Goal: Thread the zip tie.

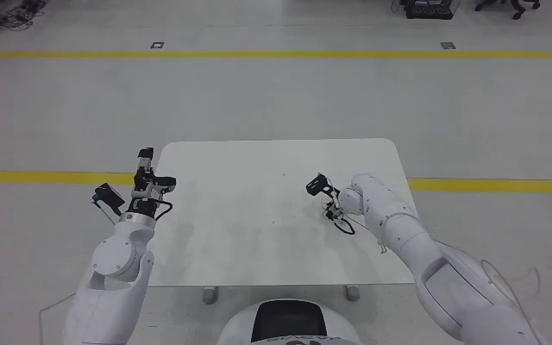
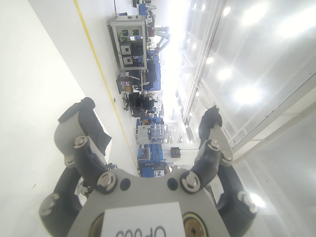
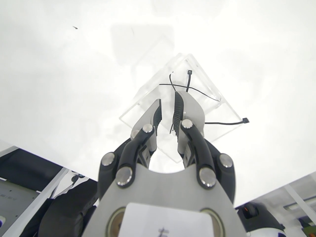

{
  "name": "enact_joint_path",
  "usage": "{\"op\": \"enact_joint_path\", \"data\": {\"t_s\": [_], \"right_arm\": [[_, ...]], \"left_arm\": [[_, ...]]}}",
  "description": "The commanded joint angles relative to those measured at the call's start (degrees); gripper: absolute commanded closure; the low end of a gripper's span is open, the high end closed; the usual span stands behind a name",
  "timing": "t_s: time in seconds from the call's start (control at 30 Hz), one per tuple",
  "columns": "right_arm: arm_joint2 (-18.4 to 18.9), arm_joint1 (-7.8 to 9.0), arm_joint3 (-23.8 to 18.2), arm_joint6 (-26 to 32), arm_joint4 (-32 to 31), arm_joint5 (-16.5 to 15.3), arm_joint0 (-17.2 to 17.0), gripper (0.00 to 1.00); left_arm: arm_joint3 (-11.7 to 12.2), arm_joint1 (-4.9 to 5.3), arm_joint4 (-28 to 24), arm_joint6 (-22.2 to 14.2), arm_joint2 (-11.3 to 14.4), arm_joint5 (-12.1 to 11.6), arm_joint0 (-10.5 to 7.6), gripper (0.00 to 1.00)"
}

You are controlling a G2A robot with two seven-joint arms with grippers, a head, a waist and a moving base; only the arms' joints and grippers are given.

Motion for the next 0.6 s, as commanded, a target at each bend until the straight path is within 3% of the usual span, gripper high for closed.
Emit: {"op": "enact_joint_path", "data": {"t_s": [0.0, 0.27, 0.47, 0.57], "right_arm": [[-0.1, -0.28, 0.7, 0.0, 0.2, -0.2, 0.2, 0.86], [-1.1, -1.14, 1.3, 1.1, 1.4, -0.3, 0.6, 0.76], [-2.4, -1.19, 0.5, 2.8, 2.9, -0.3, 0.9, 0.75], [-2.6, -1.0, 0.9, 1.8, 3.0, -0.3, 1.2, 0.8]], "left_arm": [[0.0, 0.0, 0.0, 0.0, 0.0, 0.0, 0.0, 0.0], [0.0, 0.0, 0.0, 0.0, 0.0, 0.0, 0.0, 0.0], [0.0, 0.0, 0.0, 0.0, 0.0, 0.0, 0.0, 0.0], [0.0, 0.0, 0.0, 0.0, 0.0, 0.0, 0.0, 0.0]]}}
